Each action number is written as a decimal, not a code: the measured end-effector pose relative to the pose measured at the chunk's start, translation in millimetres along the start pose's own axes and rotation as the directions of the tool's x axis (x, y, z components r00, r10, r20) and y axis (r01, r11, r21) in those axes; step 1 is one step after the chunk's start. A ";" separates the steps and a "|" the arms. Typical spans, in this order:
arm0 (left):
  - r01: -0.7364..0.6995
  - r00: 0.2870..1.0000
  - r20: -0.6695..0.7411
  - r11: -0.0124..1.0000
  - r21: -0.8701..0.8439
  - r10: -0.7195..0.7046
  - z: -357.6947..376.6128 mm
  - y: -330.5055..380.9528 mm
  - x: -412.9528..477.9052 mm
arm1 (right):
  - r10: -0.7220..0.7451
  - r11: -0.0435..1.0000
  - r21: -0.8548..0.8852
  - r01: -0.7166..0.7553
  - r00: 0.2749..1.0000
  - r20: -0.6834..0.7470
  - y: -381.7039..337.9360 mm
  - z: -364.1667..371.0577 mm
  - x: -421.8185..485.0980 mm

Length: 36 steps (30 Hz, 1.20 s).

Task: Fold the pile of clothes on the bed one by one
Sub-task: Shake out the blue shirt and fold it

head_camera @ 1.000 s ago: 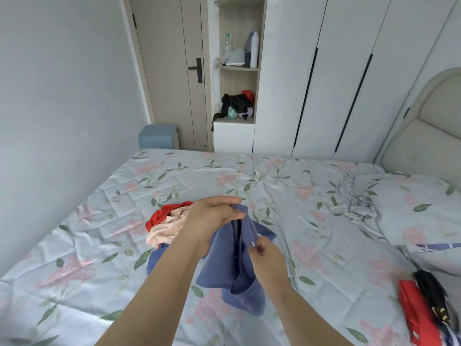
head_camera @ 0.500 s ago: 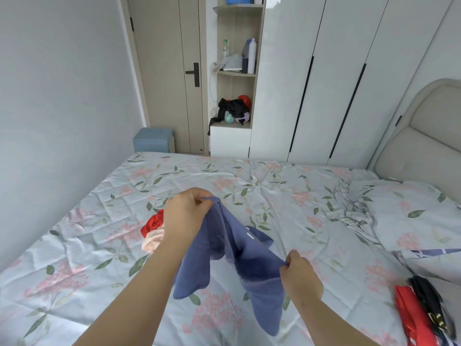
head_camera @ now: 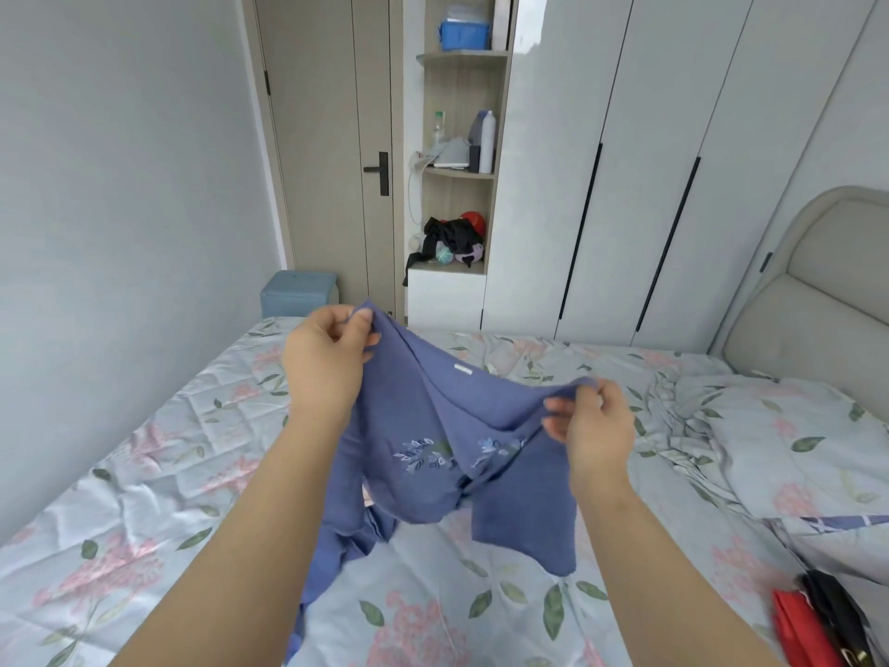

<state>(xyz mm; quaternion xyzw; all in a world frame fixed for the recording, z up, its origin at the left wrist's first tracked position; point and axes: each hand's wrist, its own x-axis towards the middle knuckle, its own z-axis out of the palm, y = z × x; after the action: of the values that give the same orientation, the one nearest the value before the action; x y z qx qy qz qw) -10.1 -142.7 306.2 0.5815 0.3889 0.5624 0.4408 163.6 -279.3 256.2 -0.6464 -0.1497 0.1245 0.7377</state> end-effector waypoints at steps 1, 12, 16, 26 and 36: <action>-0.014 1.000 -0.010 0.997 -0.071 0.013 0.0 10.1 1.7 | -0.040 0.998 0.057 0.040 0.999 -0.003 -14.9 3.2 0.9; -0.035 0.999 0.003 0.992 -0.119 0.035 -2.7 20.5 -0.3 | -0.382 0.919 -0.129 0.373 0.923 -0.050 -51.8 -1.8 2.9; 0.120 0.975 0.154 0.965 0.234 -0.159 -5.4 -50.4 -8.6 | -0.219 0.879 -0.438 0.187 0.976 -0.023 6.7 -21.9 7.2; 0.093 0.975 0.135 0.876 0.473 -0.177 -22.9 -93.3 -19.5 | -0.075 0.850 -0.516 0.109 0.994 0.085 41.5 -38.9 0.4; -0.056 0.954 0.278 0.841 0.538 -0.115 -31.4 -80.4 0.1 | -0.043 0.802 -0.549 0.235 0.939 0.340 31.4 -41.8 16.0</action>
<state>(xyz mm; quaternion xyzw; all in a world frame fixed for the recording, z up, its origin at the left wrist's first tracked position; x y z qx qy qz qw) -37.9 -115.3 229.2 0.7541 0.4692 0.3284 0.3213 194.7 -307.4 221.0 -0.8000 -0.3425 0.1178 0.4784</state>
